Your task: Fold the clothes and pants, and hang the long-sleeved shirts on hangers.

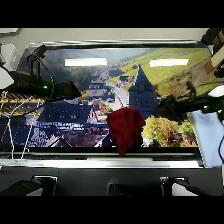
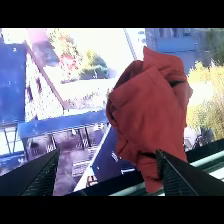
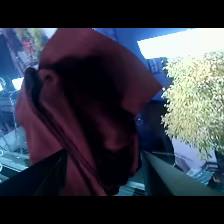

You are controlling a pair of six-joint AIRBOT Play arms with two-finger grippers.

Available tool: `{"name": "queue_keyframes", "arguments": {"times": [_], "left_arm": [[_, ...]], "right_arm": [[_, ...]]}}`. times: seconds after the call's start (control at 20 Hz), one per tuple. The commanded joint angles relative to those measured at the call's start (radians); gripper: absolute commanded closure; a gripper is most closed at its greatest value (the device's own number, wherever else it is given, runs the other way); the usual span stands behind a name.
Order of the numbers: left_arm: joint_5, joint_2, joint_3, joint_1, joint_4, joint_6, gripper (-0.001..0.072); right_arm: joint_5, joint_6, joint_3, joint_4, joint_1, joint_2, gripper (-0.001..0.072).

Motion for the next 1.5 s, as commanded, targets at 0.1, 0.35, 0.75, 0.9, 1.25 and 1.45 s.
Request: {"name": "queue_keyframes", "arguments": {"times": [0.1, 0.35, 0.75, 0.9, 1.25, 1.45], "left_arm": [[0.025, 0.001, 0.001, 0.007, 0.006, 0.001, 0.0006], [0.025, 0.001, 0.001, 0.012, 0.008, -0.013, 0.0005], [-0.002, 0.003, 0.001, 0.093, 0.005, -0.044, 0.0005], [-0.015, 0.003, -0.015, 0.148, 0.005, -0.044, 0.0005], [0.192, -0.039, -0.317, 0.176, -0.204, 0.056, 0.0005], [0.409, -0.173, -0.492, 0.103, -0.634, 0.388, 0.0006]], "right_arm": [[-0.190, 0.009, -0.159, 0.030, 0.072, -0.081, 0.0192], [-0.297, 0.042, -0.161, 0.021, 0.174, -0.139, 0.0192], [-0.356, 0.137, -0.161, 0.027, 0.185, -0.171, 0.0247], [-0.364, 0.159, -0.161, 0.023, 0.234, -0.188, 0.0277], [-0.388, 0.145, -0.160, -0.024, 0.269, -0.152, 0.0680], [-0.347, 0.132, -0.160, -0.025, 0.269, -0.095, 0.0679]]}}
